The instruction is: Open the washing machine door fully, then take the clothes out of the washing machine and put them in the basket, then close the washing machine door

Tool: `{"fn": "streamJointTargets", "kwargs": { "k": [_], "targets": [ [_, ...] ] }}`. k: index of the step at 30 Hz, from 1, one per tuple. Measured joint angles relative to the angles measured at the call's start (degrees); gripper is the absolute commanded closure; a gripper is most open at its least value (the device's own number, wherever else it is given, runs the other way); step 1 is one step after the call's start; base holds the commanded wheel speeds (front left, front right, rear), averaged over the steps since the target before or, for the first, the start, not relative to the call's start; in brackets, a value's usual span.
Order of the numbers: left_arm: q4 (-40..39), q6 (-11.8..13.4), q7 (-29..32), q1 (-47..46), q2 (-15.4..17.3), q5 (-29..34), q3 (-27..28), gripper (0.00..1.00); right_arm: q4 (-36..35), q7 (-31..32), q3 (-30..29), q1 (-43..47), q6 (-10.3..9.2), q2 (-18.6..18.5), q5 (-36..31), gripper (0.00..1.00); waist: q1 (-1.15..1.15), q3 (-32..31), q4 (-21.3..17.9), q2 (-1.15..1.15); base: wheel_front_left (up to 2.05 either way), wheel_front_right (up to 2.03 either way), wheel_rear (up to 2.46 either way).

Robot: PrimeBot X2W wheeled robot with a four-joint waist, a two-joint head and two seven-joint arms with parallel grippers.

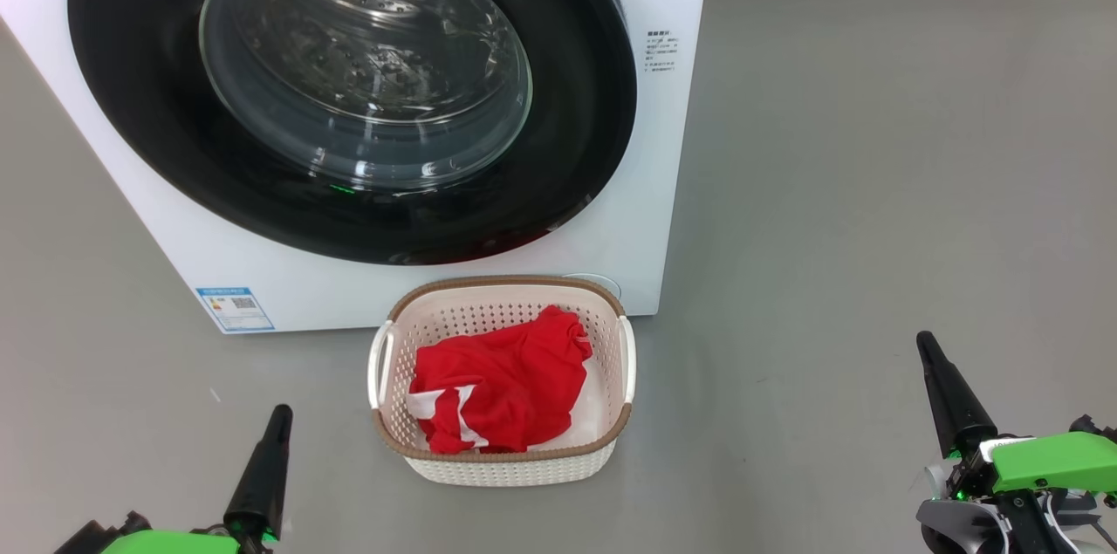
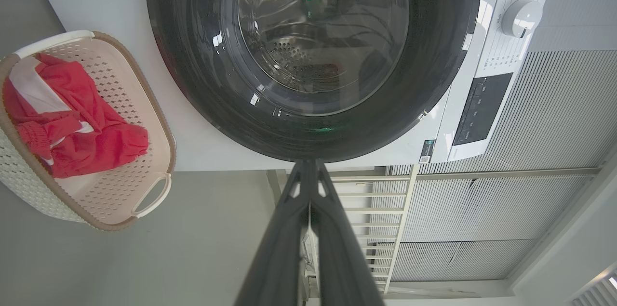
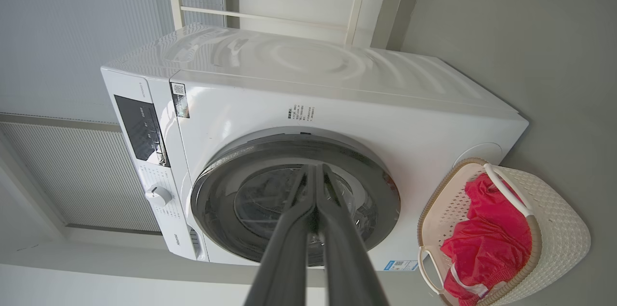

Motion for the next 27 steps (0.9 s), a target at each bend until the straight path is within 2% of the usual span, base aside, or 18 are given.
{"fn": "streamJointTargets", "kwargs": {
  "k": [27],
  "targets": [
    [0.0,0.0,0.0,0.0,0.0,0.0,0.0,1.00,0.0,0.0,0.0,0.0,0.00,0.0,0.0,1.00,0.00,0.0,0.0,0.00,0.00,0.00,0.00]
  ]
}}
